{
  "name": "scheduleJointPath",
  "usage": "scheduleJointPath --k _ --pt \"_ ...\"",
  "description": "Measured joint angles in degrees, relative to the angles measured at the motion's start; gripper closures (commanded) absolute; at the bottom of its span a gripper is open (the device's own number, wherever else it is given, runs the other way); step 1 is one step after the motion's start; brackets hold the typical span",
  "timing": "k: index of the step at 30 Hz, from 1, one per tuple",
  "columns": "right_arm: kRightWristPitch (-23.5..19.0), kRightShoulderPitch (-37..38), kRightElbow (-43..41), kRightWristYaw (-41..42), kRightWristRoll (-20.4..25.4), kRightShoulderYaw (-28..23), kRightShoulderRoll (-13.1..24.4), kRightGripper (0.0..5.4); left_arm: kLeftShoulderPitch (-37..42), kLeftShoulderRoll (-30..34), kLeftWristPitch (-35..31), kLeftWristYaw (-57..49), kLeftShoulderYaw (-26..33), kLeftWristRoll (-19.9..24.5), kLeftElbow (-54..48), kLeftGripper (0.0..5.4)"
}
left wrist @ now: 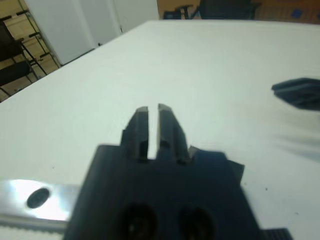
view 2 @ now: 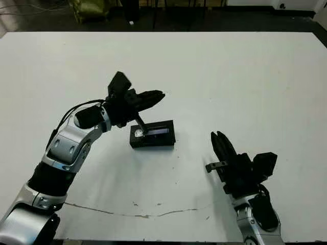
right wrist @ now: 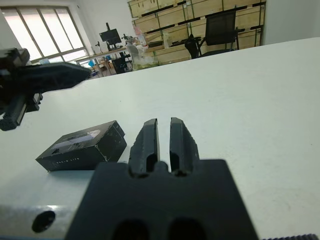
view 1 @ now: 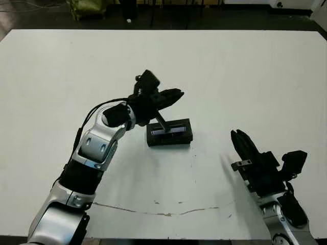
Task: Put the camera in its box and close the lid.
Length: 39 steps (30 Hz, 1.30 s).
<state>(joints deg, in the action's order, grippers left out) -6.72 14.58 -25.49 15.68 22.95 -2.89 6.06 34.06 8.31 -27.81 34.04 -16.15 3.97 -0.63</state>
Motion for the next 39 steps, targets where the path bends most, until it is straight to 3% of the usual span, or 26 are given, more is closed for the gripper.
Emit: scheduleJointPath --k 7,18,26,34,39 --pt "-2.58 1.39 -2.83 -2.64 -1.23 0.41 0.1 5.4 0.03 0.02 -4.92 -0.84 -3.65 -2.44 -0.66 5.37" --pt "-2.59 1.55 -3.12 -2.61 0.81 0.4 -0.51 5.4 -0.19 0.06 -11.08 0.44 -6.66 -3.05 3.36 5.37" --pt "-2.54 1.58 -2.98 -2.68 0.27 0.42 -0.52 5.4 -0.58 -0.13 -11.0 -0.33 -7.52 -3.22 4.6 5.37" --pt "-1.76 1.56 -2.59 -2.12 -0.07 0.41 -0.51 5.4 -4.56 -2.97 -4.33 -3.49 -7.37 -3.51 5.84 5.37" --pt "-1.76 1.59 -2.77 -2.41 -0.21 0.4 -0.5 5.4 -5.37 -4.07 -3.5 -4.54 -7.22 -3.5 6.13 5.37"
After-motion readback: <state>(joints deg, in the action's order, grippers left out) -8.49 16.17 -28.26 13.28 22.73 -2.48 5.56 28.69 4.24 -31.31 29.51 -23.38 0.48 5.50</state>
